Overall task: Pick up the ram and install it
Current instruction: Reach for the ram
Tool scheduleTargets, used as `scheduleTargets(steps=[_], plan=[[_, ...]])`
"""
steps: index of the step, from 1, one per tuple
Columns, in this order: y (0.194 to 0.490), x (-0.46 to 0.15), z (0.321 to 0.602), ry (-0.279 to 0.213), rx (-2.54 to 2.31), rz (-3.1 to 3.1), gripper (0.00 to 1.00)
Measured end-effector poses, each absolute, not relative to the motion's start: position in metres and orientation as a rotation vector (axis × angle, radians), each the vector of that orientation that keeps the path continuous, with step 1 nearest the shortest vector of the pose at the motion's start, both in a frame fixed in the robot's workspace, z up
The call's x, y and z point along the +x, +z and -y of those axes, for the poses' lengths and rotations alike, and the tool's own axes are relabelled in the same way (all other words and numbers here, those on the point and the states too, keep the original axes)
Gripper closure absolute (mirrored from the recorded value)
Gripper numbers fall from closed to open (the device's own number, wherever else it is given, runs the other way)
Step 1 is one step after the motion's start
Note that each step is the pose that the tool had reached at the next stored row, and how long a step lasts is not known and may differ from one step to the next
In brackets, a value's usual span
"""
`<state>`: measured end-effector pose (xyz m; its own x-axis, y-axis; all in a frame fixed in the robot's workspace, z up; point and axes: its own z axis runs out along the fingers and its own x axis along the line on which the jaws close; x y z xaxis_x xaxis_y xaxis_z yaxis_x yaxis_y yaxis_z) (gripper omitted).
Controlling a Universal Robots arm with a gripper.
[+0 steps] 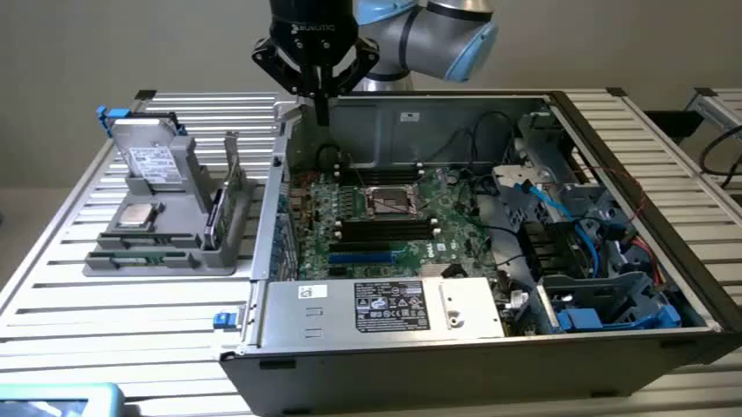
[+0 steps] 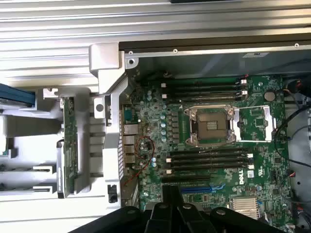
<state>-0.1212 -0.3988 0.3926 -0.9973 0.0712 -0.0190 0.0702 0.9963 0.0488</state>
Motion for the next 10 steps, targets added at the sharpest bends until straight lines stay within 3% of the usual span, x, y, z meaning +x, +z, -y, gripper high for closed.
scheduleTargets(steps=[10], plan=[[0.3926,-0.1212,0.3988,0.075,0.110,-3.118,0.89]])
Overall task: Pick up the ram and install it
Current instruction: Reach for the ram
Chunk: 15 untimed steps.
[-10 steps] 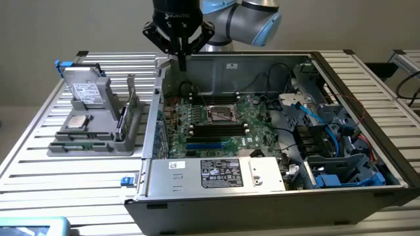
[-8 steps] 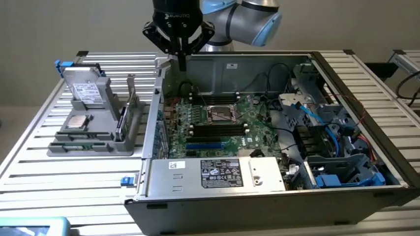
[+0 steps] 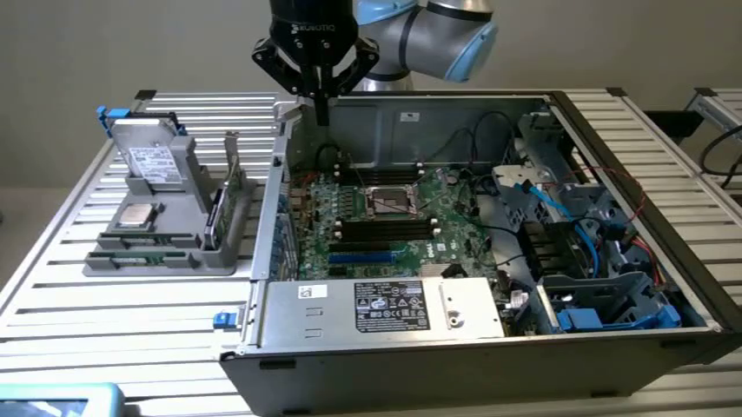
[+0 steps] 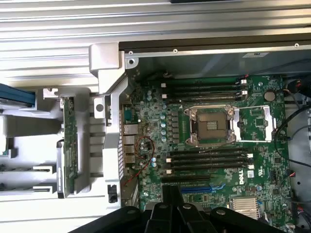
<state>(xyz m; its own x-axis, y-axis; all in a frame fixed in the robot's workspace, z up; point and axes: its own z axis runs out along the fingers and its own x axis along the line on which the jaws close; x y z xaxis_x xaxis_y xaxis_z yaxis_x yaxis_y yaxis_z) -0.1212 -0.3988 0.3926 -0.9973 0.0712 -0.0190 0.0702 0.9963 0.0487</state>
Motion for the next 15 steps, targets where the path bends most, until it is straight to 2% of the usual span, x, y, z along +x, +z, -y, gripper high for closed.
scheduleTargets(steps=[6,15], plan=[[0.392,-0.121,0.402,0.075,0.110,-3.118,0.89],[0.391,-0.129,0.427,0.076,0.111,-3.118,0.89]])
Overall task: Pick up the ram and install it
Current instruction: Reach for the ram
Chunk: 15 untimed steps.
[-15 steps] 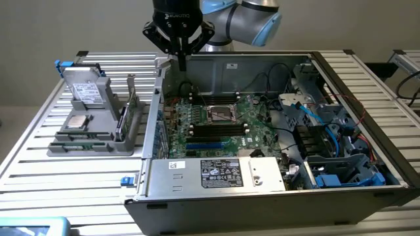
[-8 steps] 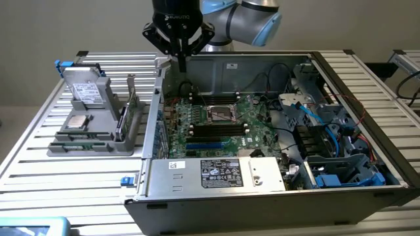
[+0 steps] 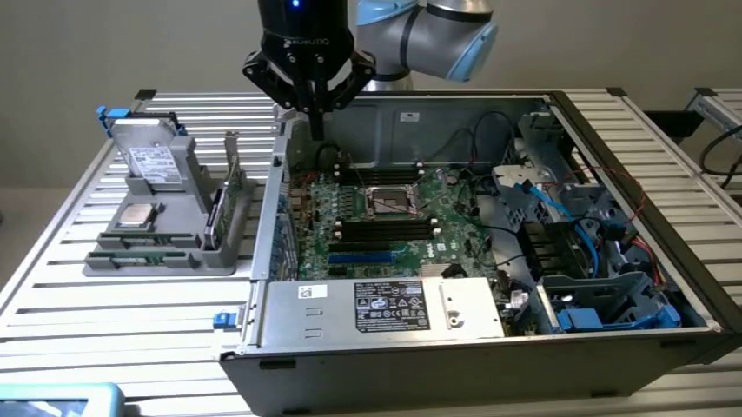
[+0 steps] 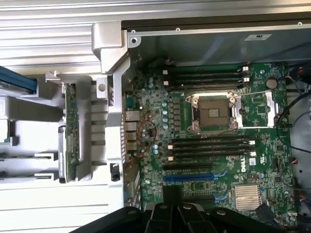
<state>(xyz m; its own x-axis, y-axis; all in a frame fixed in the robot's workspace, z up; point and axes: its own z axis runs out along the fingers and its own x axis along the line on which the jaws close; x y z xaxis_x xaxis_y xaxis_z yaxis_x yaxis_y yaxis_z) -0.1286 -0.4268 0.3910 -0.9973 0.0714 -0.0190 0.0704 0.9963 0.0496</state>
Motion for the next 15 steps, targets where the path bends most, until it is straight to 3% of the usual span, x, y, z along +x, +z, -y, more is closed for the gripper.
scheduleTargets(steps=[15], plan=[[0.388,-0.186,0.443,0.083,0.111,-3.118,0.89]])
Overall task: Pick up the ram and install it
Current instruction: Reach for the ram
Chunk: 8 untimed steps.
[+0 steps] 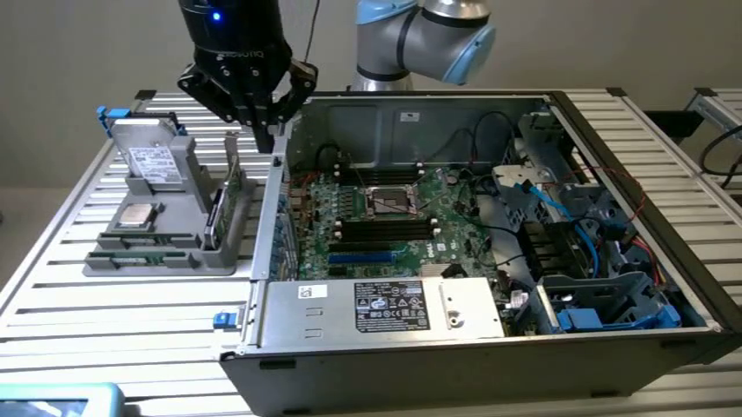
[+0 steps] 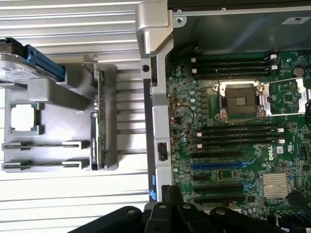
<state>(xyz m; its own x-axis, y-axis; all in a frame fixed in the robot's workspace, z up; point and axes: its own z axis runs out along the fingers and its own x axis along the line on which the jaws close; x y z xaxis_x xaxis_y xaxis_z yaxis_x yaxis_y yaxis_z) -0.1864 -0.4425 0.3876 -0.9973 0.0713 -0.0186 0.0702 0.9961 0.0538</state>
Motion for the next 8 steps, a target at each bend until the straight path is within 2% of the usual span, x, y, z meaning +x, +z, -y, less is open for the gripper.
scheduleTargets(steps=[8], plan=[[0.381,-0.223,0.443,0.083,0.110,-3.118,0.89]])
